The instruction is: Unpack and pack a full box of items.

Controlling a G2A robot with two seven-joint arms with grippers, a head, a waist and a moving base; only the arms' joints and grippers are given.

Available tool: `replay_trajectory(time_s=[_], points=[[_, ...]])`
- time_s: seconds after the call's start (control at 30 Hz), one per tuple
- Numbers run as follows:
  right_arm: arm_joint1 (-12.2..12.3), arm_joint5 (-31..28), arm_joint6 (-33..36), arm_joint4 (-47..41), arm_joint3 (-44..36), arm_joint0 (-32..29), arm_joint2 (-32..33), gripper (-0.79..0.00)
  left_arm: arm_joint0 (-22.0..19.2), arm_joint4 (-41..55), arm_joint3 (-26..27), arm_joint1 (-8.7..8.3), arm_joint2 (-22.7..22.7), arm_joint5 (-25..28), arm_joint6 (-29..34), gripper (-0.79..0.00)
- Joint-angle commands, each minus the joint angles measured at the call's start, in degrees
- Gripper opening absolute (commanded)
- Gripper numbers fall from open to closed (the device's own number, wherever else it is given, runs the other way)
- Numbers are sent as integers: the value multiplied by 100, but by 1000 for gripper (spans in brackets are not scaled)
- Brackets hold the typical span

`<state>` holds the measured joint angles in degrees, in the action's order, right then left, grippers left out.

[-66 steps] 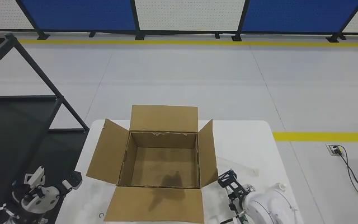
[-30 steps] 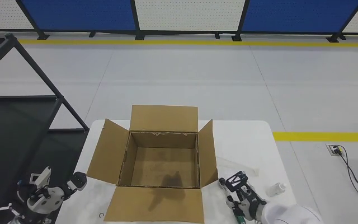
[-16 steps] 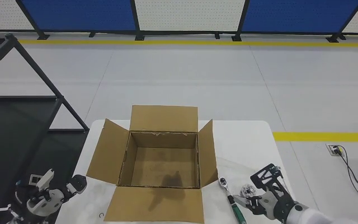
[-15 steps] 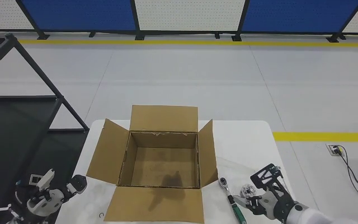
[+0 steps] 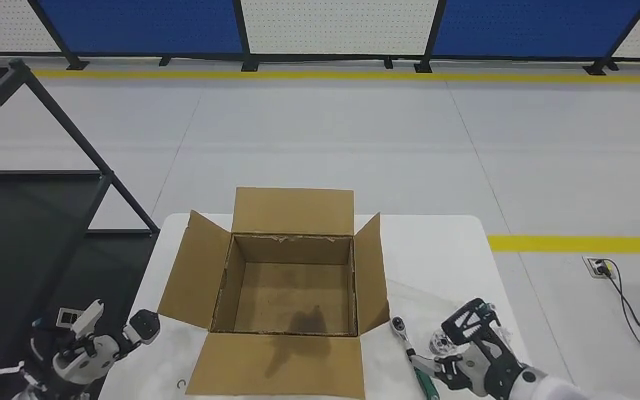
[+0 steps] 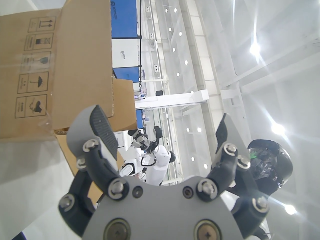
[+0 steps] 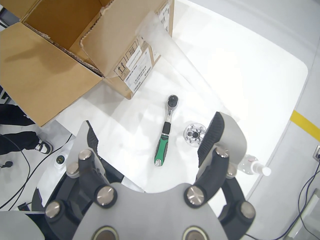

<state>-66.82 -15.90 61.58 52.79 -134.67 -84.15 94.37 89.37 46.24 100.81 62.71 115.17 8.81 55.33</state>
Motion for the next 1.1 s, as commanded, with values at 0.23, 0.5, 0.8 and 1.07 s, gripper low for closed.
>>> replay_trajectory(time_s=[0.23, 0.5, 0.8, 1.07], points=[[27, -680, -1639, -256, 2, -499, 505, 0, 50, 155, 1, -37, 239, -85, 315, 0], [90, -893, -1370, 411, 2, -774, 358, 0, 193, 236, 3, -43, 281, 42, 574, 0], [136, -908, -631, 1033, 667, -473, -583, 0, 210, 438, 16, -28, 262, 47, 488, 0], [107, -444, -448, 1580, 1409, 37, -1350, -163, 210, 438, 16, -28, 262, 47, 488, 0]])
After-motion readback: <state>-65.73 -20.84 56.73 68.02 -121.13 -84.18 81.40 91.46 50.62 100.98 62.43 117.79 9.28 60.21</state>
